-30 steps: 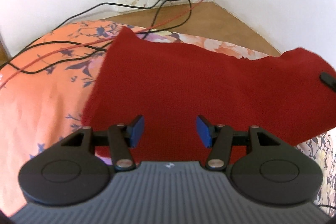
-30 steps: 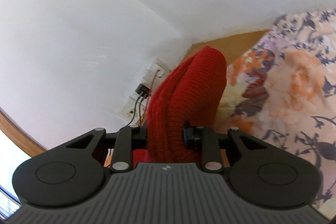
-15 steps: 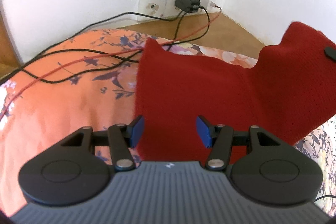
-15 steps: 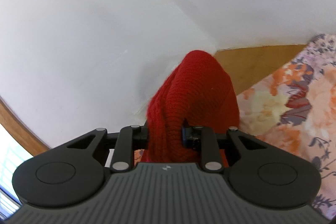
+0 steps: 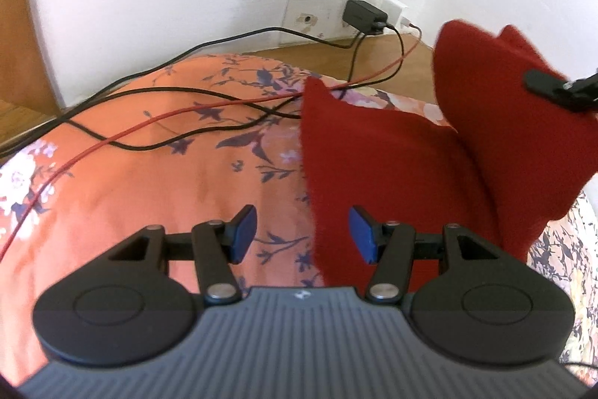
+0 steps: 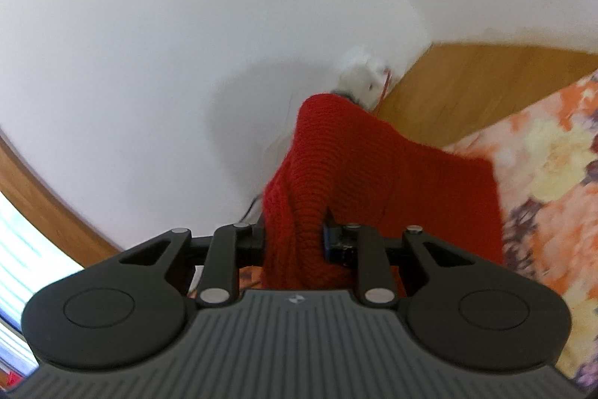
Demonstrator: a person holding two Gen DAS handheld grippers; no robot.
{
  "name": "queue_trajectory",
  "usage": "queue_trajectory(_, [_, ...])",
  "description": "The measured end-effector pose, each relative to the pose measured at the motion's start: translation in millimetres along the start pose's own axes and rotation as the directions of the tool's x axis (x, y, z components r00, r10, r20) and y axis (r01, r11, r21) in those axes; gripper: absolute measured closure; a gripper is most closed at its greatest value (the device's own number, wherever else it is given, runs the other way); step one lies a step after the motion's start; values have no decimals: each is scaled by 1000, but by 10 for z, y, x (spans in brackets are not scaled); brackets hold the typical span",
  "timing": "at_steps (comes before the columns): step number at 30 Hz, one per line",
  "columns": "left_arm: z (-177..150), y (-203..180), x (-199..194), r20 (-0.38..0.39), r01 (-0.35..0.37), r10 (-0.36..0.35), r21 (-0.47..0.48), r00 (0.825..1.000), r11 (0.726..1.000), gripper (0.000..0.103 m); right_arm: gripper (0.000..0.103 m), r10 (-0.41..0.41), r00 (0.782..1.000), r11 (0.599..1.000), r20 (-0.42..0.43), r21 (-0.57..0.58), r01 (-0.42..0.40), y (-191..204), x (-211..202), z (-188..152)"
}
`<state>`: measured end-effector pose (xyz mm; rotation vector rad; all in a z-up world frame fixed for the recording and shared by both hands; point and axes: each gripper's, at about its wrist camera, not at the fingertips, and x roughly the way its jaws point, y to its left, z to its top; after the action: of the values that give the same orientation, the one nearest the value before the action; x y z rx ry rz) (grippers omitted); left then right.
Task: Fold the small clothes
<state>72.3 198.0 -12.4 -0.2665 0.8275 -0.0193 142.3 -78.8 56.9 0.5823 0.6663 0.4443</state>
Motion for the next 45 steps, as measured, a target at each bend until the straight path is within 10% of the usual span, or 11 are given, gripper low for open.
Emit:
queue_trajectory(13, [64, 297, 16, -3, 35, -35, -8, 999, 999, 47, 75, -154, 981, 963, -116, -242, 123, 381, 752, -608])
queue_trajectory(21, [177, 304, 2, 20, 87, -86, -31, 996, 996, 47, 46, -43, 982, 979, -183, -203, 5, 399, 850, -632])
queue_trajectory(29, [393, 87, 13, 66, 163, -162, -11, 985, 987, 47, 40, -19, 995, 979, -100, -204, -2, 406, 260, -531])
queue_trajectory(45, [502, -328, 692, -31, 211, -213, -39, 977, 977, 47, 35, -288, 956, 957, 53, 37, 286, -738, -285, -332])
